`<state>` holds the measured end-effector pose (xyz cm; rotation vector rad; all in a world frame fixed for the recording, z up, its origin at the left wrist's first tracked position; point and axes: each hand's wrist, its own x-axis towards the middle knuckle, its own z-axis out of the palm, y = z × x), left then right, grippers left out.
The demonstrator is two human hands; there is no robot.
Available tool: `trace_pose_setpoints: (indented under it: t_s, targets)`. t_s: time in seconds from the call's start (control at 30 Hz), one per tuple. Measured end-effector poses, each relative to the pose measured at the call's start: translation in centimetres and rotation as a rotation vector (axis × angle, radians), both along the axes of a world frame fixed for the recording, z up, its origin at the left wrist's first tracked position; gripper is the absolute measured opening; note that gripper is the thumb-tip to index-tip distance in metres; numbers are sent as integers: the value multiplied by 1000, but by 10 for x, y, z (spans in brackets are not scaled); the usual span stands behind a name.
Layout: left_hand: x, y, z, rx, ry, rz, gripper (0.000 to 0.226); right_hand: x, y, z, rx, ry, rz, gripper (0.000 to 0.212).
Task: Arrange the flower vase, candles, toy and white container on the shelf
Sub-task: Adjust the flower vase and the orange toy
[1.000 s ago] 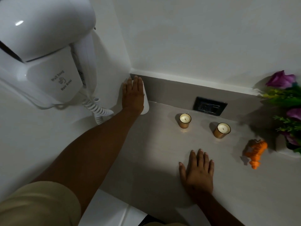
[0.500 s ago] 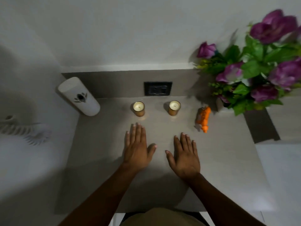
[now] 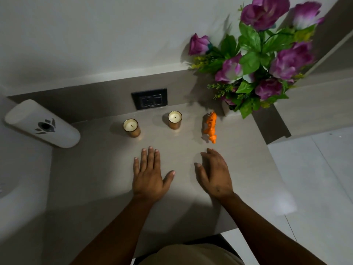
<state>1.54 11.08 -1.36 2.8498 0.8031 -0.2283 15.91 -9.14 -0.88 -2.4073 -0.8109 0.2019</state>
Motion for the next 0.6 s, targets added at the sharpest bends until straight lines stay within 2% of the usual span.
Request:
trace_pose_setpoints:
  t_s: [0.1, 0.17, 0.23, 0.3, 0.37, 0.6]
  targets:
    - [0, 0, -1, -2, -27, -2, 95, 33, -9, 8, 310, 117, -317, 36]
    - [0, 0, -2, 0, -34, -9, 95, 68, -7, 14, 385, 222, -552, 45]
    - [0, 1, -1, -4, -40, -14, 95, 106, -1, 23, 375, 284, -667, 68]
    - [1, 2, 0, -6, -35, -15, 95, 138, 8, 29, 367, 293, -662, 91]
    - [1, 2, 1, -11, -34, -13, 95, 162, 18, 33, 356, 256, -621, 99]
    - [1, 2, -1, -16, -59, -2, 96, 193, 40, 28, 353, 287, -666, 90]
